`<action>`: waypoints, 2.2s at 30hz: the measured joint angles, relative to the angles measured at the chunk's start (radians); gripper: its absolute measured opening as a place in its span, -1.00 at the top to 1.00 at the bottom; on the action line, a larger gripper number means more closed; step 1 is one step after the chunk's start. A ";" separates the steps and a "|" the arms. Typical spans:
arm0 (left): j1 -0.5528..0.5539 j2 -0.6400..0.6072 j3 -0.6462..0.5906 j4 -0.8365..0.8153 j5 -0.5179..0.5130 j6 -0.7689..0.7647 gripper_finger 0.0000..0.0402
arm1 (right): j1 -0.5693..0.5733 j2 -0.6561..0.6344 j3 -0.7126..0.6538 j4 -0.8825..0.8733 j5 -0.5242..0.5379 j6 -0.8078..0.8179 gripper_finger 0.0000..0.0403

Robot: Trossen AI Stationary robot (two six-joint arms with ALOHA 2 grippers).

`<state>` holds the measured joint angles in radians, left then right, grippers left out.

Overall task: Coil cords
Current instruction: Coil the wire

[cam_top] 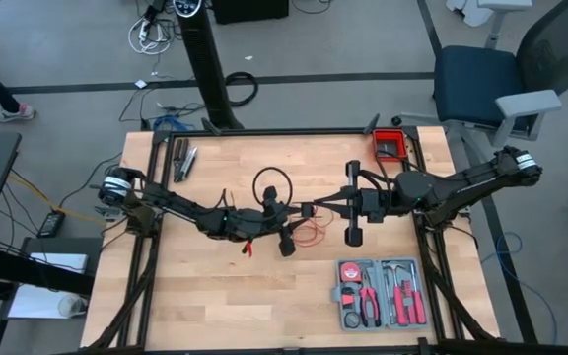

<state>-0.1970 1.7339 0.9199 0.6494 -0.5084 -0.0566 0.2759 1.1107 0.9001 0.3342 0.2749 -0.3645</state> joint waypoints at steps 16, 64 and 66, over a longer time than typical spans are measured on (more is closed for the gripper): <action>0.002 -0.073 0.000 -0.202 0.032 0.001 0.98 | -0.001 -0.030 0.000 -0.082 0.025 -0.048 1.00; -0.014 -0.328 -0.001 -0.395 0.282 0.022 1.00 | 0.010 -0.332 0.000 -0.520 -0.344 -0.001 0.99; -0.014 -0.328 -0.001 -0.402 0.289 0.019 1.00 | 0.010 -0.337 0.000 -0.532 -0.284 0.001 1.00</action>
<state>-0.2111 1.4055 0.9188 0.2475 -0.2191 -0.0376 0.2863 0.7741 0.9001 -0.1973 -0.0095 -0.3636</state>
